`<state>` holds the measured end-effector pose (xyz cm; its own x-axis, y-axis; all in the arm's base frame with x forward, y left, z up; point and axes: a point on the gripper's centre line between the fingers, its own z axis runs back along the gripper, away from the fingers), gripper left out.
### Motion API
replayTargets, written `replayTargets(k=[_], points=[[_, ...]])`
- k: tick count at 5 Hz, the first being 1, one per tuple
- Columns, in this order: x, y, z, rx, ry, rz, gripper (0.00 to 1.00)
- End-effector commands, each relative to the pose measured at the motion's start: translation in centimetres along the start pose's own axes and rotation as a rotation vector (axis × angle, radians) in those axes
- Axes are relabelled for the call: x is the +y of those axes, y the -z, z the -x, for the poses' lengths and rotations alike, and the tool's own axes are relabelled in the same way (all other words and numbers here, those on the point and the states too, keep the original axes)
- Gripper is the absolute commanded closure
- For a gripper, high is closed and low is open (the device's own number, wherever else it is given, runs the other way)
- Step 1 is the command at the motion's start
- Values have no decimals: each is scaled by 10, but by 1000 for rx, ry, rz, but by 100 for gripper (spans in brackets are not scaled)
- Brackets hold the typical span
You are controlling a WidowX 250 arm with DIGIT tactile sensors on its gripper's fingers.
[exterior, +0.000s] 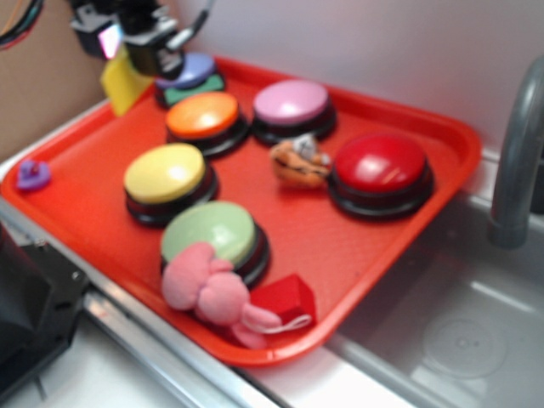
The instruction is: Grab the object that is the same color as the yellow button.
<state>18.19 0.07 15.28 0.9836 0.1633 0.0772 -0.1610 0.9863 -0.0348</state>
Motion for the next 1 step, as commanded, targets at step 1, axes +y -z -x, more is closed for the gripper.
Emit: replayTargets(k=[1], points=[[32,6,-11,-48,-126,-116,100]])
